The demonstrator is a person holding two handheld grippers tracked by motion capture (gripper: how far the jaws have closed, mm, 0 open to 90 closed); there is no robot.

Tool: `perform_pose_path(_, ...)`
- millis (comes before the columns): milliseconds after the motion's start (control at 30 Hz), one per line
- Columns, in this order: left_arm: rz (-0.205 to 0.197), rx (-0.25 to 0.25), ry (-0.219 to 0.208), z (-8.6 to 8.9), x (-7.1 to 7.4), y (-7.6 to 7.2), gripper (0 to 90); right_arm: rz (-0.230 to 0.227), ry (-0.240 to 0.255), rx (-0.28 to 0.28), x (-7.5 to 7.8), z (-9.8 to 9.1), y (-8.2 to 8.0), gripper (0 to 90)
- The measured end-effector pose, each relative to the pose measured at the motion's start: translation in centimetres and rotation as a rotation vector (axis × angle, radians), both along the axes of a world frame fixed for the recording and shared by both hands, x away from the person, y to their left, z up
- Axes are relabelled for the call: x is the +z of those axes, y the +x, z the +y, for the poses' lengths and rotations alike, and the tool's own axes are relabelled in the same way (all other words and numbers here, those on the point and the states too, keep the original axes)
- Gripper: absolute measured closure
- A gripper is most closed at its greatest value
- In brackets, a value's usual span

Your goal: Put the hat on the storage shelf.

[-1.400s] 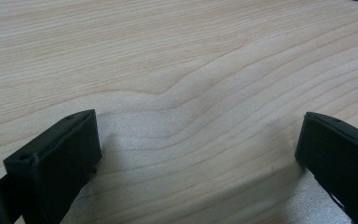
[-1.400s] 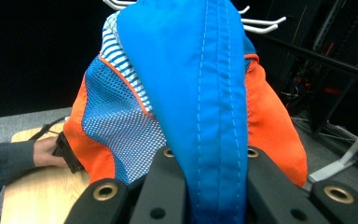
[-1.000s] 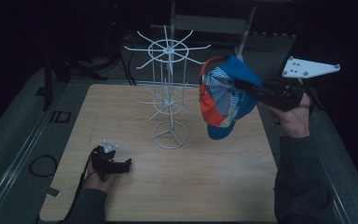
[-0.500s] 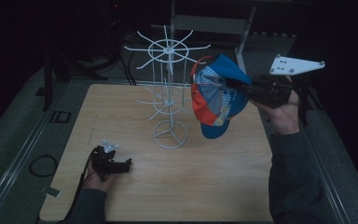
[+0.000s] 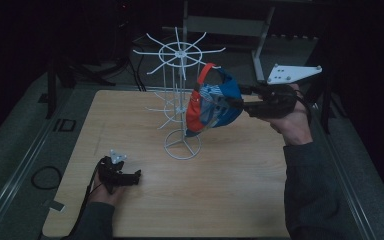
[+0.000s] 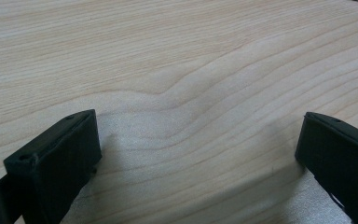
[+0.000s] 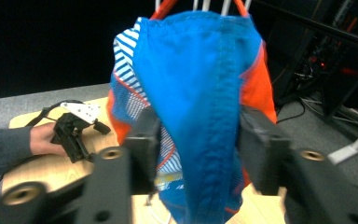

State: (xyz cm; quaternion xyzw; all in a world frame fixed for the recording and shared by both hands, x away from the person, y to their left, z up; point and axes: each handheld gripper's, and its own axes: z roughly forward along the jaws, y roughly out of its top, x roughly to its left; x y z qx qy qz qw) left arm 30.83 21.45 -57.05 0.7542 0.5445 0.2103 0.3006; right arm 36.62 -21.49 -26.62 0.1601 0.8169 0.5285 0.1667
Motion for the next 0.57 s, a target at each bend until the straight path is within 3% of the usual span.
perform_pose_path(100,-0.001,0.001,-0.002,0.0,0.0,0.0,0.1,0.013,-0.004,-0.026,-0.2,0.0,0.1,34.9)
perform_pose_path(267,0.001,0.0,0.0,0.0,0.0,0.0,0.0,0.061,-0.043,-0.069,-1.1,0.1,0.5,21.4)
perform_pose_path(567,0.0,0.0,-0.001,0.0,0.0,0.0,0.0,0.103,-0.054,-0.085,-2.3,-0.3,0.9,19.3)
